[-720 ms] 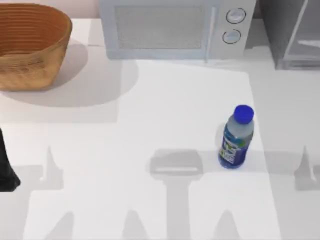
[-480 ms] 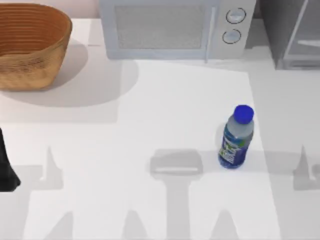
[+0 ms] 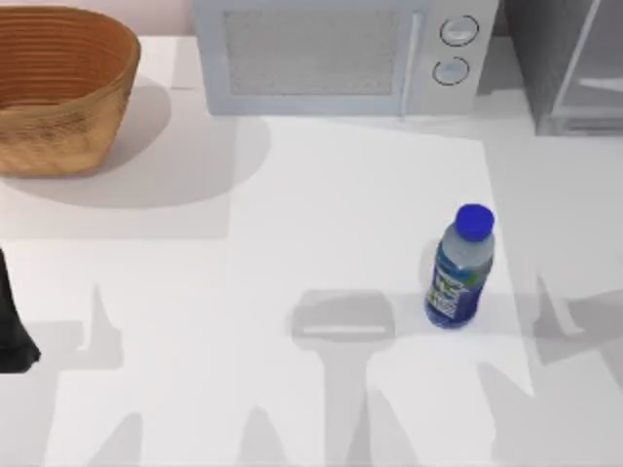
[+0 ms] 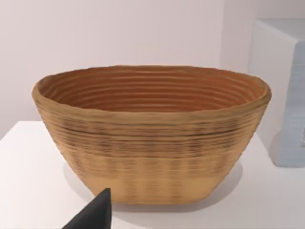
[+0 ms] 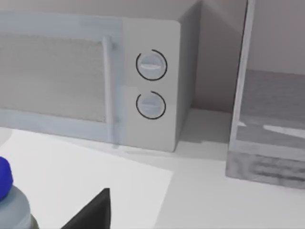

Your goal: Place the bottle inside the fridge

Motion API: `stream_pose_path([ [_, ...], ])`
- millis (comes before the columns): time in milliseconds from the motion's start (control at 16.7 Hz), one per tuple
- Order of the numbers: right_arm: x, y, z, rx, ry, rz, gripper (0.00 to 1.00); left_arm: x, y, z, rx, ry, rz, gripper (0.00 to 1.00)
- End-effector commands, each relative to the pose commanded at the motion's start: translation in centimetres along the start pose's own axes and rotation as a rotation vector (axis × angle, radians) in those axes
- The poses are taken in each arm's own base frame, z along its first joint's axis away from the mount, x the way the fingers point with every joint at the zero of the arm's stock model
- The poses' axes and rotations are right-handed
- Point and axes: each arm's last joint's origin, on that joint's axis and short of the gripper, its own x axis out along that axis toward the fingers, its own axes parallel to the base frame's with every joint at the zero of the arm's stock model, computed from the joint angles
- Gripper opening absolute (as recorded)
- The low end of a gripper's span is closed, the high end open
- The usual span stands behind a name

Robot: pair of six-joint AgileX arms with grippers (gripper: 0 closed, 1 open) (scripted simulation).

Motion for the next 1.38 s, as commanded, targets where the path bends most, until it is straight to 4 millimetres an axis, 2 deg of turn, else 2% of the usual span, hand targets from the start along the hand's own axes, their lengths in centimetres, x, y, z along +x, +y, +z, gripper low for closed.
stream_pose_path([
  [300,3.6,1.1,-1.3,-0.023,0.062,0.198,1.0,0.0,0.0,0.0,0.0,0.0,0.0,1.0],
  [660,6.7,2.6,-5.1,-0.046,0.126,0.399,1.0,0.0,0.0,0.0,0.0,0.0,0.0,1.0],
  [1020,7.5,3.3,-8.3,-0.058,0.149,0.508,1.0,0.0,0.0,0.0,0.0,0.0,0.0,1.0],
  [1380,7.5,3.4,-8.6,-0.06,0.149,0.519,1.0,0.0,0.0,0.0,0.0,0.0,0.0,1.0],
])
